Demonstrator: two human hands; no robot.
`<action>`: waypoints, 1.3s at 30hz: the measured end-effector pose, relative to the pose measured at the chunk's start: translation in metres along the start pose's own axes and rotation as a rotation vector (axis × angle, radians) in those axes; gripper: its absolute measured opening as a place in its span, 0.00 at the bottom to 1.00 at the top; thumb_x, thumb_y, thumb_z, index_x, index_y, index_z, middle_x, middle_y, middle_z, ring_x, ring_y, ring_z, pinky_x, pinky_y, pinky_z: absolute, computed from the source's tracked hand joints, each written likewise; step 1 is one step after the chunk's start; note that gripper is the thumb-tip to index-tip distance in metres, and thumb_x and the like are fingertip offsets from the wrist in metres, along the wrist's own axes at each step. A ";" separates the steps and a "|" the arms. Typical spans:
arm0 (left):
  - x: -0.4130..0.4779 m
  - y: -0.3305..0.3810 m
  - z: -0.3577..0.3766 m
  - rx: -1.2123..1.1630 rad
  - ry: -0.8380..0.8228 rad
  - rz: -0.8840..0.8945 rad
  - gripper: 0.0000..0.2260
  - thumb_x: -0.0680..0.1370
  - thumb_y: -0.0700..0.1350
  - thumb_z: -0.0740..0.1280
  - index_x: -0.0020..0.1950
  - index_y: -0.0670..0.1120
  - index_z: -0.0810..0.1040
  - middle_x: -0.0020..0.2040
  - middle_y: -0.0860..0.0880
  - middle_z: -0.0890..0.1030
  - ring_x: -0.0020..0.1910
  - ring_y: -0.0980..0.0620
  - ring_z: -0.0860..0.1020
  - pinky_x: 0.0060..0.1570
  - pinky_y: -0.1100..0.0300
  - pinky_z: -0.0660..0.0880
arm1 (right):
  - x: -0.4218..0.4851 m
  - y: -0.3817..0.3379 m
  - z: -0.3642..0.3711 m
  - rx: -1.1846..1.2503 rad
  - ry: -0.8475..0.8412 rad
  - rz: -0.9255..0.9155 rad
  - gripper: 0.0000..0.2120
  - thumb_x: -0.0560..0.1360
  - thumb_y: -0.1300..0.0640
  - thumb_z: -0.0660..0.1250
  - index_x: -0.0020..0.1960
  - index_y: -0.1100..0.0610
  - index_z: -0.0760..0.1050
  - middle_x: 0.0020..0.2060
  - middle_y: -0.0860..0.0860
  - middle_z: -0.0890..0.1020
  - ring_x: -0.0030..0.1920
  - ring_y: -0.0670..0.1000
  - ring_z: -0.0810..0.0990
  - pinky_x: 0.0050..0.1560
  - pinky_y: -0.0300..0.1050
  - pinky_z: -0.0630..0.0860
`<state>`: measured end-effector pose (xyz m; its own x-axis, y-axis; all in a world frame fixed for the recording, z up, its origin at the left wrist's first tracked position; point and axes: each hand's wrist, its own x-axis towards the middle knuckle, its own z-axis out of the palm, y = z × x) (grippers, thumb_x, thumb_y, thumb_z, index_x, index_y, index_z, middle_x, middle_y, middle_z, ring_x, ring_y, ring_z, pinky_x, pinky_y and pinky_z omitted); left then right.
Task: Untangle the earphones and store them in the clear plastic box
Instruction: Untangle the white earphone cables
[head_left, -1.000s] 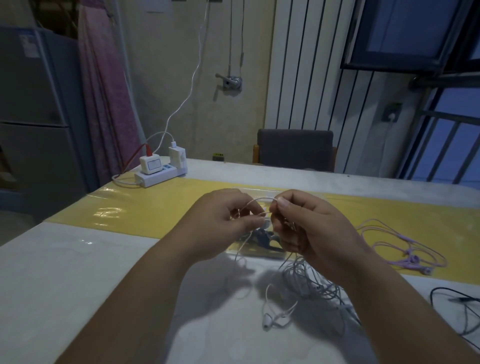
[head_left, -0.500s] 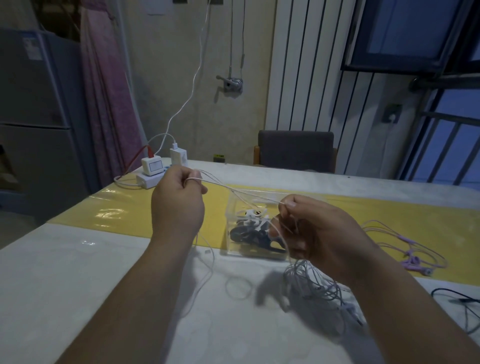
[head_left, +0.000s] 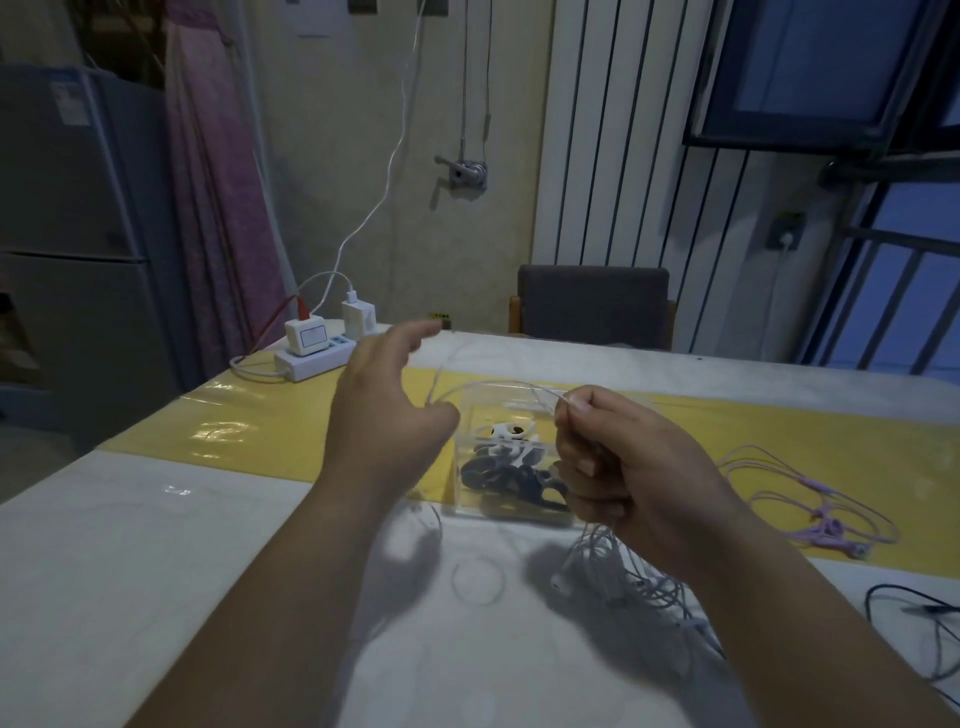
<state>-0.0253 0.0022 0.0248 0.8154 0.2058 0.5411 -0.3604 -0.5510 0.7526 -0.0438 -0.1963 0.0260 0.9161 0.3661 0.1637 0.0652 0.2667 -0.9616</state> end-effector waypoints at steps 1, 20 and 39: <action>-0.001 0.002 0.000 0.049 -0.017 0.095 0.29 0.63 0.45 0.66 0.64 0.59 0.74 0.57 0.56 0.74 0.60 0.53 0.73 0.59 0.51 0.71 | 0.000 0.001 0.001 -0.005 0.008 0.003 0.13 0.81 0.59 0.56 0.39 0.57 0.71 0.27 0.52 0.64 0.23 0.46 0.56 0.25 0.37 0.51; -0.007 0.001 0.013 -0.076 -0.234 0.297 0.06 0.79 0.48 0.65 0.43 0.52 0.75 0.37 0.54 0.80 0.38 0.57 0.76 0.40 0.60 0.72 | -0.004 -0.002 0.007 -0.059 -0.026 -0.008 0.10 0.80 0.58 0.58 0.41 0.57 0.72 0.27 0.56 0.72 0.19 0.48 0.62 0.23 0.37 0.63; -0.005 0.000 0.010 -0.049 0.021 0.329 0.05 0.77 0.49 0.65 0.41 0.53 0.75 0.33 0.59 0.75 0.35 0.56 0.74 0.35 0.57 0.71 | 0.002 0.012 0.001 -0.573 0.120 -0.059 0.05 0.81 0.50 0.59 0.52 0.47 0.74 0.22 0.43 0.71 0.24 0.42 0.67 0.24 0.31 0.62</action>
<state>-0.0247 -0.0064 0.0187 0.6424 0.0407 0.7653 -0.6245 -0.5511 0.5535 -0.0417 -0.1912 0.0148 0.9408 0.2526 0.2261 0.2898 -0.2532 -0.9230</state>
